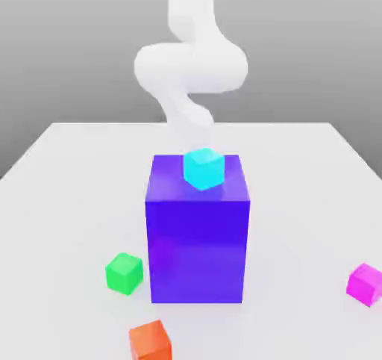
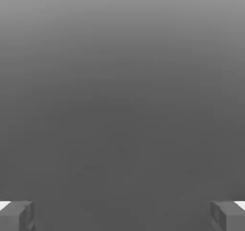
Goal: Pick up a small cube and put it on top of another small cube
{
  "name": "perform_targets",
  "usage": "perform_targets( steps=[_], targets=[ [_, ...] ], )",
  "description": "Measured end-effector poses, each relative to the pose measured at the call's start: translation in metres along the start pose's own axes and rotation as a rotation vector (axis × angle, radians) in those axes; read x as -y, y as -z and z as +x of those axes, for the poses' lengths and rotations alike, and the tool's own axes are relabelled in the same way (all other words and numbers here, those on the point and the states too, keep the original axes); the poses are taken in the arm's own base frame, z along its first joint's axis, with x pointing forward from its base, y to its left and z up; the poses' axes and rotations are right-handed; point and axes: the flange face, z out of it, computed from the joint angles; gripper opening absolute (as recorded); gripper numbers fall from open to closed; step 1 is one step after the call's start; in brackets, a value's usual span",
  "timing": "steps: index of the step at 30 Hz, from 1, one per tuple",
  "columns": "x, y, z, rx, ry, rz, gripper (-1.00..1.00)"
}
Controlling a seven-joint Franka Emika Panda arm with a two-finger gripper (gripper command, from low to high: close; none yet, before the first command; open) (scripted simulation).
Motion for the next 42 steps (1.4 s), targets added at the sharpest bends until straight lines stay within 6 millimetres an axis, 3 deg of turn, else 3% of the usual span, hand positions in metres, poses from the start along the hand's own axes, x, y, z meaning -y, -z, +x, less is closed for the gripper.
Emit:
perform_targets(
  steps=[9,19,27,34,40,41,42],
  targets=[
    [0.031,-0.130,-0.078,0.159,-0.236,-0.131,0.00],
    [0.029,-0.247,-0.206,0.258,-0.463,-0.335,0.00],
    [-0.003,-0.311,-0.329,0.275,-0.610,-0.524,0.00],
    [-0.057,-0.350,-0.427,0.227,-0.743,-0.700,0.00],
    [-0.101,-0.397,-0.474,0.210,-0.769,-0.737,0.00],
    [-0.105,-0.402,-0.477,0.210,-0.768,-0.738,-1.00],
    [-0.105,-0.402,-0.477,0.210,-0.768,-0.738,-1.00]
  ],
)
